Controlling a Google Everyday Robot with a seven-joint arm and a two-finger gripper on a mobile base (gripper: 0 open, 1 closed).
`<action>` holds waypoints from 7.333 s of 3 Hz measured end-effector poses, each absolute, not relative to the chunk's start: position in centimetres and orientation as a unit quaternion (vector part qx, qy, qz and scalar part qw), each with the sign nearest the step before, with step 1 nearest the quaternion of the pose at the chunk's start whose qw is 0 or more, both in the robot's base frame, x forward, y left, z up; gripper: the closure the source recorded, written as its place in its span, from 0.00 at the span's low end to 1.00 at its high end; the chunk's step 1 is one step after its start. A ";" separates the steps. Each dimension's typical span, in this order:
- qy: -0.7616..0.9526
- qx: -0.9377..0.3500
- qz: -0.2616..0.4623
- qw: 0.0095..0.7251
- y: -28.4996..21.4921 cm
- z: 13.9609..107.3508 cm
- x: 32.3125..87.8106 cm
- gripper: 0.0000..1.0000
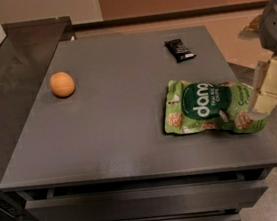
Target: Move green rice chip bag near orange
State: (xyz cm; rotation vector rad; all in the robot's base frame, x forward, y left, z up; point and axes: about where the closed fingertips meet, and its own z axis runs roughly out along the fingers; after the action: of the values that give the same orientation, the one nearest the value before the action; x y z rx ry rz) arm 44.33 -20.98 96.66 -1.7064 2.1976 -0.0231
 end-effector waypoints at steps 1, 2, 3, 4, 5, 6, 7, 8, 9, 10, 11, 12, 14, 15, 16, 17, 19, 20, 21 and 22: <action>0.774 -0.604 0.027 0.191 -20.4 94.8 45.1 0.00; 0.773 -0.603 0.050 0.188 -19.8 92.9 45.7 0.00; 0.777 -0.600 0.059 0.180 -19.8 91.5 46.0 0.00; 0.782 -0.596 0.064 0.168 -20.2 89.9 46.1 0.00; 0.788 -0.592 0.061 0.157 -20.9 88.2 46.2 0.00; 0.791 -0.591 0.059 0.146 -21.4 86.3 46.5 0.00; 0.794 -0.589 0.058 0.139 -21.8 85.0 47.0 0.15; 0.795 -0.586 0.054 0.144 -21.8 85.1 47.6 0.38; 0.793 -0.585 0.051 0.160 -21.7 86.7 48.0 0.61; 0.784 -0.593 0.047 0.178 -20.9 88.8 48.6 0.85; 0.764 -0.614 0.040 0.194 -19.3 90.8 49.1 1.00; 0.740 -0.642 0.029 0.202 -17.1 92.1 50.1 1.00; 0.716 -0.667 0.019 0.205 -12.8 93.2 52.9 1.00; 0.713 -0.671 0.016 0.203 -10.4 93.1 54.9 1.00; 0.717 -0.668 0.019 0.199 -7.9 92.5 57.0 1.00; 0.721 -0.664 0.021 0.195 -5.5 91.8 58.8 1.00; 0.725 -0.664 0.018 0.185 -2.2 90.3 61.9 1.00; 0.727 -0.663 0.016 0.178 -1.0 89.5 63.0 0.82; 0.730 -0.661 0.013 0.173 -0.1 89.0 63.8 0.59; 0.730 -0.662 0.011 0.170 0.8 88.9 64.5 0.36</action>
Offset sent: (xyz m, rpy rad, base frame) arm 0.0187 0.0153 -0.0571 0.1344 0.0927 0.0294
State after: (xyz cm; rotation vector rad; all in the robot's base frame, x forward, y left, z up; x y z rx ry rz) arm 64.50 0.77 88.88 -1.8812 2.0738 0.0299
